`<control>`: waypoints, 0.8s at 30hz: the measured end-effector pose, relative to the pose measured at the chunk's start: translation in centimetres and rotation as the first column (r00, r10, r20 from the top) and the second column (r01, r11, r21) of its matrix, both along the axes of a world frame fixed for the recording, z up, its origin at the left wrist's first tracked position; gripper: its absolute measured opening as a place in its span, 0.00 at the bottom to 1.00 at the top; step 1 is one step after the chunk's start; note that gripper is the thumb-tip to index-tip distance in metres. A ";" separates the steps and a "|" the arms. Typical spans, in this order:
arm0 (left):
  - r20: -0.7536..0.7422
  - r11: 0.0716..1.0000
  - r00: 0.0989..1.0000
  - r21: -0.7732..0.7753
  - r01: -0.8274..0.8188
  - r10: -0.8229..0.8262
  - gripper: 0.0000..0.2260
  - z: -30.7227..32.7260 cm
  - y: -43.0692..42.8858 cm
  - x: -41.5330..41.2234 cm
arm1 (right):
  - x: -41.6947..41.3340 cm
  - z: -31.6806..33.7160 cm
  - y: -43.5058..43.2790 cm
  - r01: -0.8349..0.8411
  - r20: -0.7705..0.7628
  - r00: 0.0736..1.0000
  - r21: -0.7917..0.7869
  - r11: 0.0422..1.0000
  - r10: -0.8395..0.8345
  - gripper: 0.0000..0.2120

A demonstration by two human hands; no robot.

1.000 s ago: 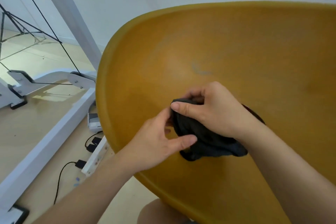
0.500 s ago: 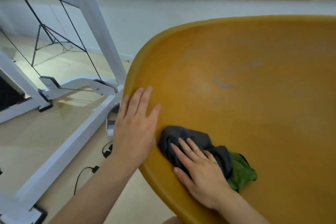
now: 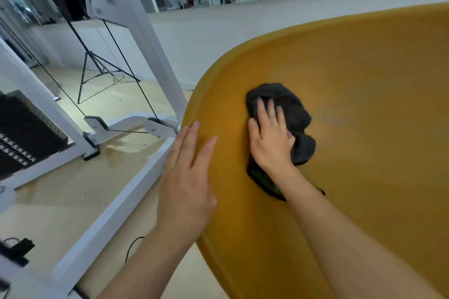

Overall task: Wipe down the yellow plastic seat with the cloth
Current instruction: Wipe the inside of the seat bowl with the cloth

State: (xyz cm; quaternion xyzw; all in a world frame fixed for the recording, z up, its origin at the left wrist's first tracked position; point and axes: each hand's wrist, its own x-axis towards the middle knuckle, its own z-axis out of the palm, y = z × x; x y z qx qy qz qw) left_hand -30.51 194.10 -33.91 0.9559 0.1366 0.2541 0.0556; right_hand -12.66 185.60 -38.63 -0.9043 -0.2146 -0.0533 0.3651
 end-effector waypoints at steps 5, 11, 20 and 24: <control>0.015 0.998 0.998 -0.025 -0.058 0.059 0.27 3.5 1.6 3.5 | -13.9 -3.3 -5.7 -0.424 0.221 0.860 -0.192 0.885 0.460 0.22; 0.038 0.990 0.999 -0.140 -0.030 0.036 0.29 4.1 2.0 4.9 | -2.7 -1.1 -0.1 -0.133 0.342 0.925 -0.111 0.985 0.164 0.22; 0.087 0.983 0.995 -0.183 -0.023 0.039 0.27 3.8 1.4 3.5 | -9.3 0.3 0.8 -0.208 0.281 0.952 0.310 0.928 0.120 0.28; 0.100 0.981 0.993 -0.188 -0.048 0.068 0.28 3.5 1.5 3.0 | -9.0 -0.5 0.3 -0.301 0.479 0.849 0.095 0.949 0.221 0.24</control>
